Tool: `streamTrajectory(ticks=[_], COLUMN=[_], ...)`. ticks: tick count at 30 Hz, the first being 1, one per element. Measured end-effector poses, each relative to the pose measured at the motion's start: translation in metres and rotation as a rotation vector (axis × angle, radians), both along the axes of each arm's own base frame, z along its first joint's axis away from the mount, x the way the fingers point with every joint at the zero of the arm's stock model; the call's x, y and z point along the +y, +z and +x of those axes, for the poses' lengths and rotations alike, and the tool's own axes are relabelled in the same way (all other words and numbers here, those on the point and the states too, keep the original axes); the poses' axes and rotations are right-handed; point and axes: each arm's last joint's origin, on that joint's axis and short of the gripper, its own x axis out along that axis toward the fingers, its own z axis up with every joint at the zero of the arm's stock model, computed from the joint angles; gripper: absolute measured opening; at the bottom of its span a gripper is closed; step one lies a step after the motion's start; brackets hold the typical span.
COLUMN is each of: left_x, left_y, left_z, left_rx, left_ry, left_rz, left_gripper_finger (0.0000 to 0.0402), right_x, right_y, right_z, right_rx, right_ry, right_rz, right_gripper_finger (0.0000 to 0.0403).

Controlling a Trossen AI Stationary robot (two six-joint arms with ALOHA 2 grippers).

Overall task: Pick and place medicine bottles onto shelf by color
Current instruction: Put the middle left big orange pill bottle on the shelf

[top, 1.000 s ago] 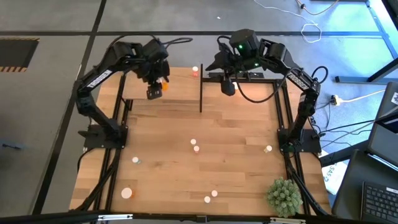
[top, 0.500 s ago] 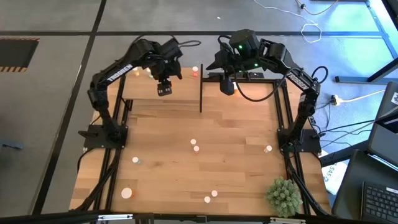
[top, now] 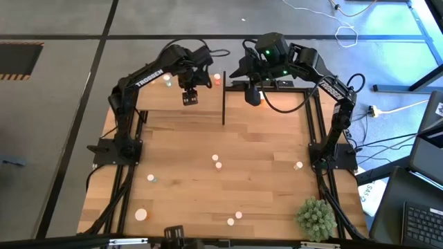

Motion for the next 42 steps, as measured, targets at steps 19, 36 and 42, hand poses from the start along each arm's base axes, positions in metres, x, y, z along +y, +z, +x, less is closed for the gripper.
streamTrajectory(ticks=[19, 36, 42], left_x=[0.012, 0.012, 0.011], left_y=[-0.009, -0.009, -0.009], left_z=[0.000, 0.001, 0.002], left_rx=[0.018, 0.004, -0.026], left_ry=[0.025, 0.025, 0.015], left_rz=[-0.023, -0.014, -0.051], left_gripper_finger=[0.0218, 0.0218, 0.0218], right_x=[-0.004, -0.004, -0.004], right_y=[0.002, 0.002, 0.002], right_z=[0.000, 0.001, 0.001], right_rx=[0.004, 0.001, 0.000], right_ry=[-0.117, -0.115, -0.115], right_rz=[-0.082, -0.082, -0.082], right_gripper_finger=[0.0193, 0.0193, 0.0193])
